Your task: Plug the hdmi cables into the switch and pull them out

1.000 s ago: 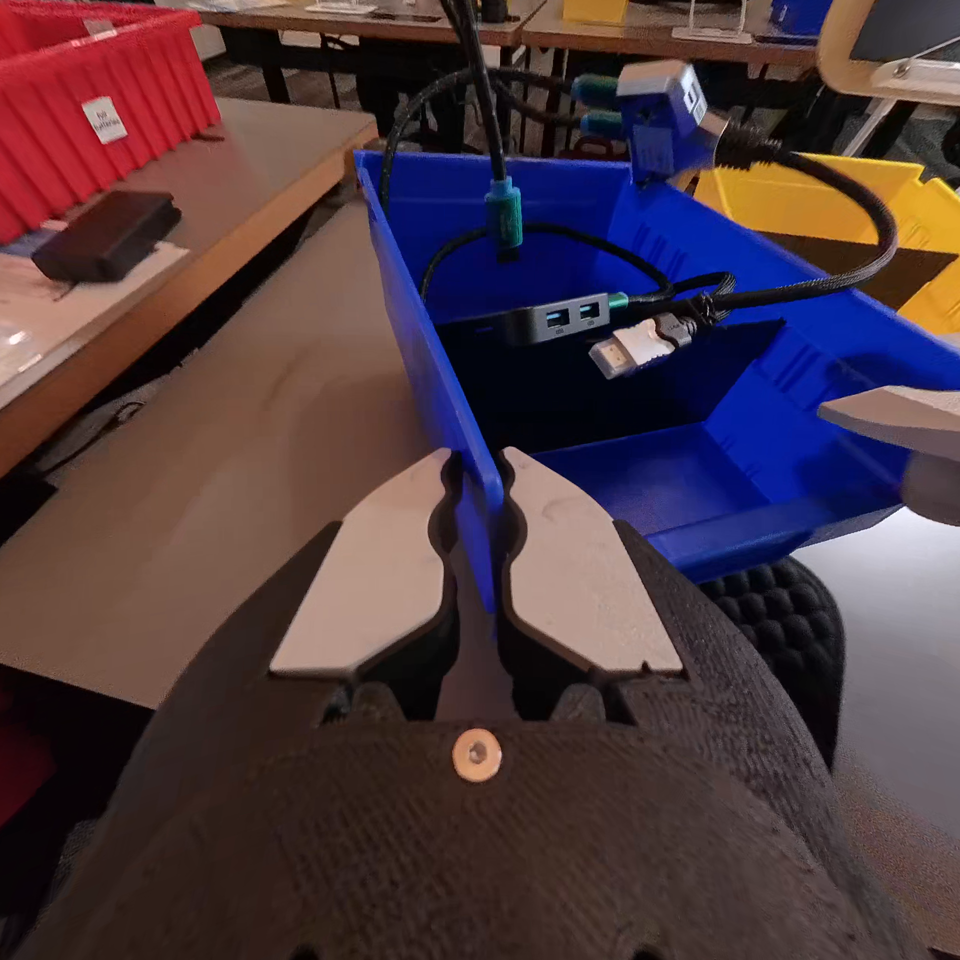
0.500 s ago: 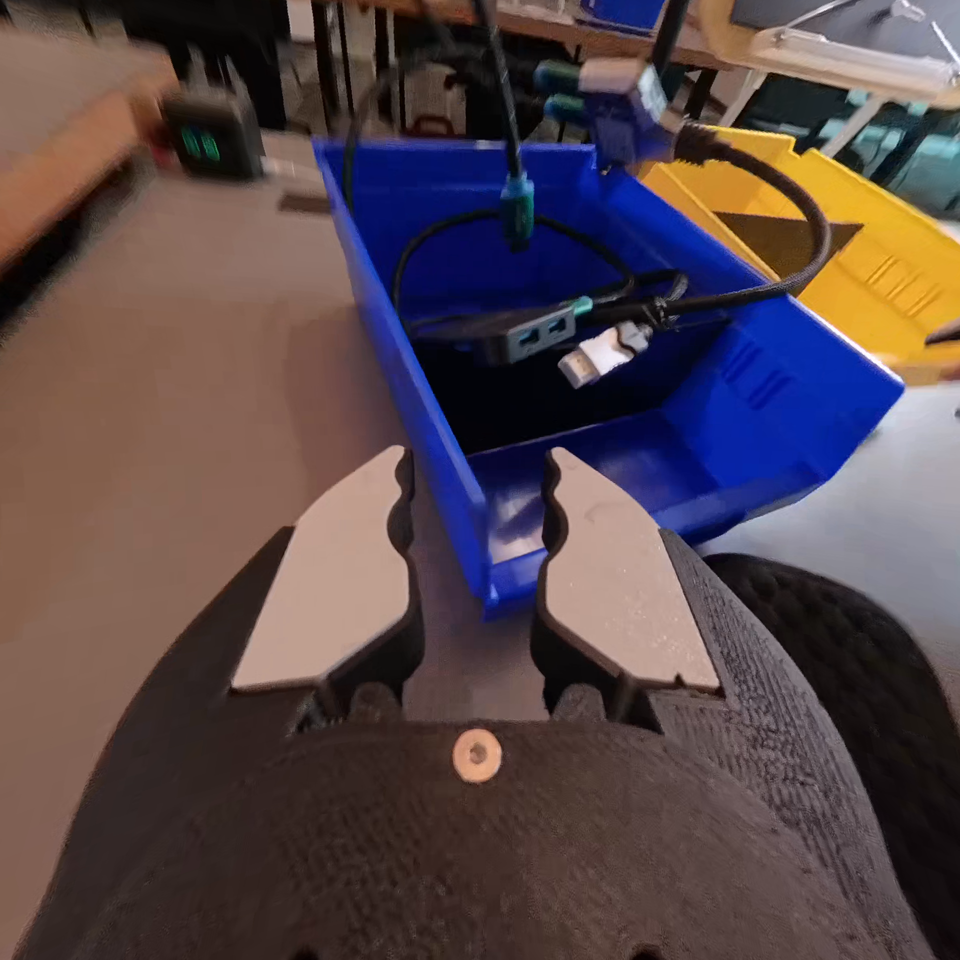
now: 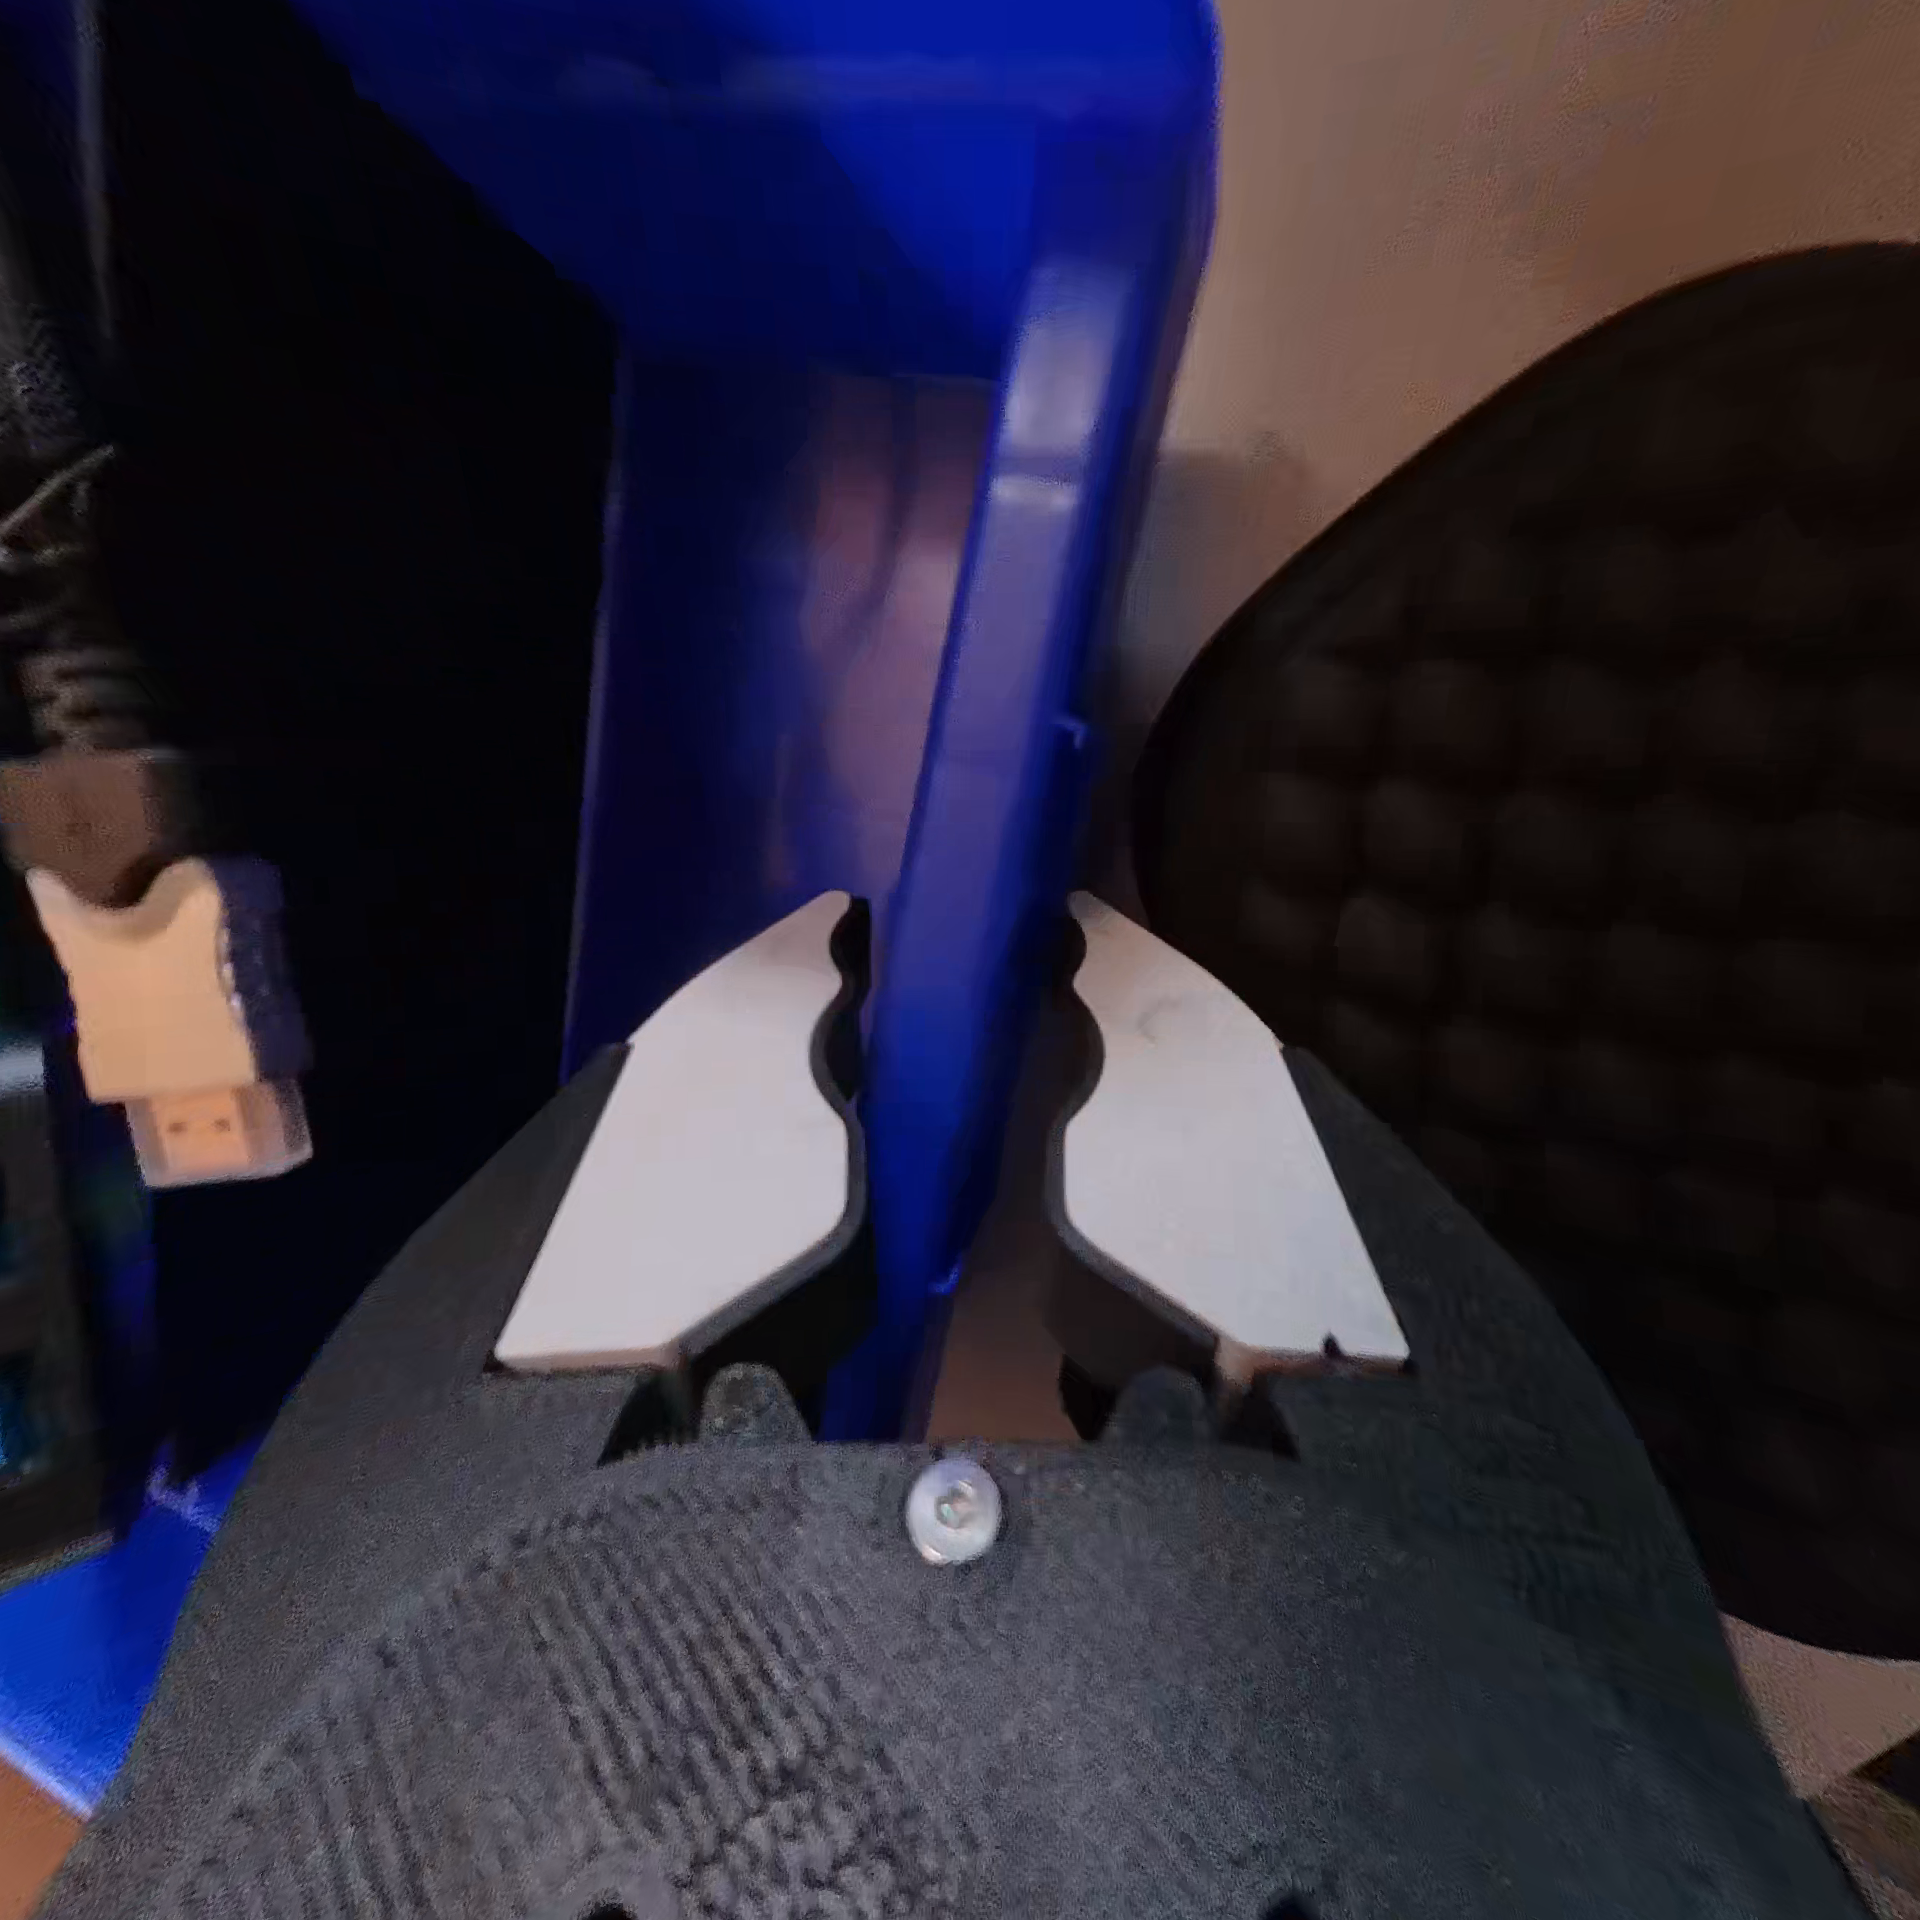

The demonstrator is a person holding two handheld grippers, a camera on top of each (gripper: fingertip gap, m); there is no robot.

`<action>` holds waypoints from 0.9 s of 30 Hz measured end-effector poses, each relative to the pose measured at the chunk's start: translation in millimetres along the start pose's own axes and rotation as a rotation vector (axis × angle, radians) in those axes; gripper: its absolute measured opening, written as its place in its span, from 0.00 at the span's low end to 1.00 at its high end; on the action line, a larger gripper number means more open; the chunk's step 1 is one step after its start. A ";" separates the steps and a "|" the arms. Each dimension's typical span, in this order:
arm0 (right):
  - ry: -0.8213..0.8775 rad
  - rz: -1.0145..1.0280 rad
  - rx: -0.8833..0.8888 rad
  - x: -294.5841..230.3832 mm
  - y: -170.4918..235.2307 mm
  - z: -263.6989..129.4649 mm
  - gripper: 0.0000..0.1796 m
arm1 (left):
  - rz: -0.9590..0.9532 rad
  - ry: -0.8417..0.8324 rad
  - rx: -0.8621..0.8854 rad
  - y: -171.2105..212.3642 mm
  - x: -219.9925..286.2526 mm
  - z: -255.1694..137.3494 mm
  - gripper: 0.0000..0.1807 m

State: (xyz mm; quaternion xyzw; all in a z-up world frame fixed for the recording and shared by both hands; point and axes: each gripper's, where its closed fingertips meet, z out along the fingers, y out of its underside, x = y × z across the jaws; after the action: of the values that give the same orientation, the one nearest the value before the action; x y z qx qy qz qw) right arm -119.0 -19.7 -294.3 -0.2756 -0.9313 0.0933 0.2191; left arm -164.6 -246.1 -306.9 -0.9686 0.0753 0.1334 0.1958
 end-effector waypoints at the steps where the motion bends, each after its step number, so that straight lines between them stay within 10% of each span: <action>1: 0.016 0.017 -0.001 -5.8 14.3 -8.3 0.16 | 0.006 0.005 0.005 -3.7 0.1 1.1 0.18; 12: 0.185 0.276 -0.093 -1.8 165.8 -54.4 0.15 | -0.016 -0.022 0.004 -22.6 -9.3 11.0 0.18; 27: 0.317 0.448 -0.156 39.6 244.2 -65.4 0.16 | -0.050 -0.045 -0.004 -51.1 -28.0 27.4 0.18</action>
State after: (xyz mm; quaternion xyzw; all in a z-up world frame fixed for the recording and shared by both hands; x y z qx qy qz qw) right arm -3.3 208.5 -294.1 -0.5018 -0.8057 0.0234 0.3138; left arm -187.4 -185.8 -304.8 -0.9673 0.0465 0.1507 0.1986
